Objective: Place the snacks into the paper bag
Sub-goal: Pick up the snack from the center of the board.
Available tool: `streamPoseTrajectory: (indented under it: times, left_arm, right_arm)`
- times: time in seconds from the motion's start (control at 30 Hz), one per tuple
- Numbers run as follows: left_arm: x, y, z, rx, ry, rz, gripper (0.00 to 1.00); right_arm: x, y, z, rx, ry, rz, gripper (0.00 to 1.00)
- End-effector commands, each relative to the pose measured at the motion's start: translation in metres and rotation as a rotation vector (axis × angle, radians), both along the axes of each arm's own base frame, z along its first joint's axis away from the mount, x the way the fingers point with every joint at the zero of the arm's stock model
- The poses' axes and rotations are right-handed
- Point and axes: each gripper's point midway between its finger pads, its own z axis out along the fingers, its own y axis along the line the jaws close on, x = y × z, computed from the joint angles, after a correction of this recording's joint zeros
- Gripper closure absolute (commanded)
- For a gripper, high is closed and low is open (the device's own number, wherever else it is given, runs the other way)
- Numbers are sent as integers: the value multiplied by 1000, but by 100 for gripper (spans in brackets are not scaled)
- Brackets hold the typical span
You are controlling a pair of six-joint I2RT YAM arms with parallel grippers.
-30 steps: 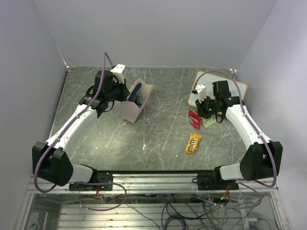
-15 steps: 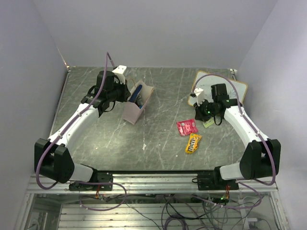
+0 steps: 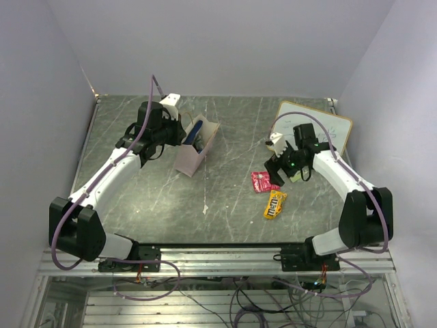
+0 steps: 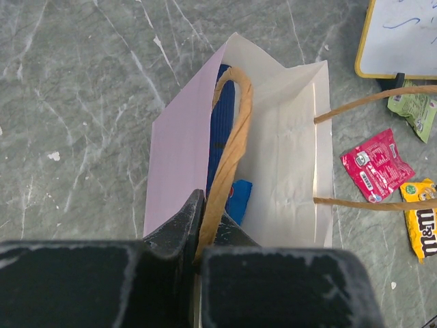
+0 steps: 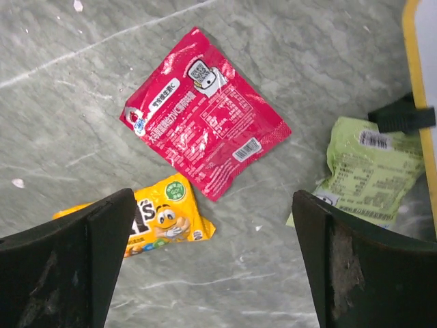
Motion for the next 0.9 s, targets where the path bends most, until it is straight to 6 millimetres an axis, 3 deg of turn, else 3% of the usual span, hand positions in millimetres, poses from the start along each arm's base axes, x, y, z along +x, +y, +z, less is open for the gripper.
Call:
streamPoseTrajectory:
  times: [0.0, 0.2, 0.57, 0.87]
  left_arm:
    - [4, -3, 24, -45, -81, -17, 93]
    - [4, -3, 23, -42, -78, -16, 93]
    - [8, 1, 20, -32, -74, -5, 93]
    - [10, 2, 16, -31, -69, -4, 93]
  right_arm:
    - [3, 3, -25, -75, -36, 169, 0]
    - [13, 11, -50, -198, -4, 405, 0]
    - [26, 15, -79, -309, 1, 540, 0]
    - [0, 13, -118, -257, 191, 576, 5]
